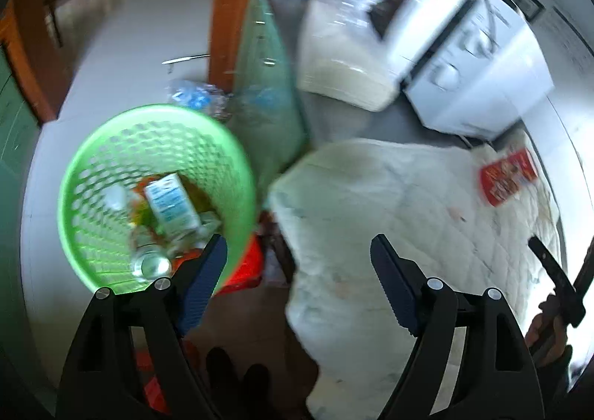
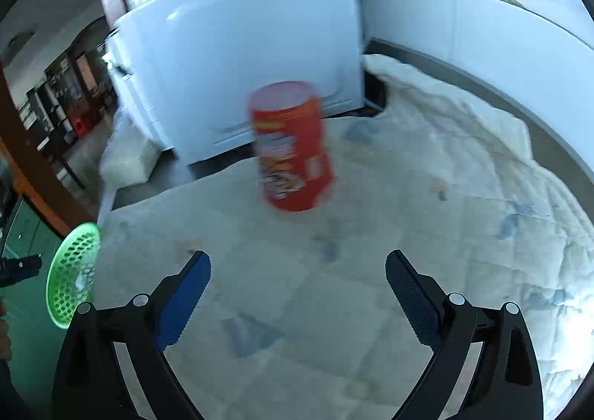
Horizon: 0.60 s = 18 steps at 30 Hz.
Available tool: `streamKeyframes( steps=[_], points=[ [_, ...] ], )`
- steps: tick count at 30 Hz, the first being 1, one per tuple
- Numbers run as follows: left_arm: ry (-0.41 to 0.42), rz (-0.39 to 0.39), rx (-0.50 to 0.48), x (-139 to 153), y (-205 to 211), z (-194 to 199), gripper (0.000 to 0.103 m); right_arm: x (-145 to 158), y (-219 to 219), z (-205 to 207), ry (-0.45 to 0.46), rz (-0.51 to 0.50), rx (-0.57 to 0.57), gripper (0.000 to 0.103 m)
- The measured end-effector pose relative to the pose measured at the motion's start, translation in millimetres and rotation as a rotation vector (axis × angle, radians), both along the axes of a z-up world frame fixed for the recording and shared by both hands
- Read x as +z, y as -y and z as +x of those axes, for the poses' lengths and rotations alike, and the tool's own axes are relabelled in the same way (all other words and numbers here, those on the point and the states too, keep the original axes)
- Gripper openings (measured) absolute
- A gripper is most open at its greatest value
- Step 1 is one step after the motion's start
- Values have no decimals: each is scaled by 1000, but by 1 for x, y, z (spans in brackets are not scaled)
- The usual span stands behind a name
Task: Collect trash
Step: 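Move both open tools back over the cloth toward the red canister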
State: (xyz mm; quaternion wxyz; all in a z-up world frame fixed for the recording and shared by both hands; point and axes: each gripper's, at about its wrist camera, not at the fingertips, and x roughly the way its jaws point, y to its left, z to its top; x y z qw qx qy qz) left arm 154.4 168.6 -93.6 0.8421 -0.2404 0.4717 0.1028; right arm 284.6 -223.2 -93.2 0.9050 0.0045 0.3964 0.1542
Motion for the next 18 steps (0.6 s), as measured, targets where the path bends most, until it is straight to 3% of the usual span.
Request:
streamKeyframes(
  steps=[7, 18],
  points=[
    [4, 2, -144, 4, 72, 50, 83, -8, 22, 28, -19, -5, -18, 94],
    [53, 49, -352, 22, 176, 127, 88, -34, 19, 72, -56, -20, -77, 94]
  ],
)
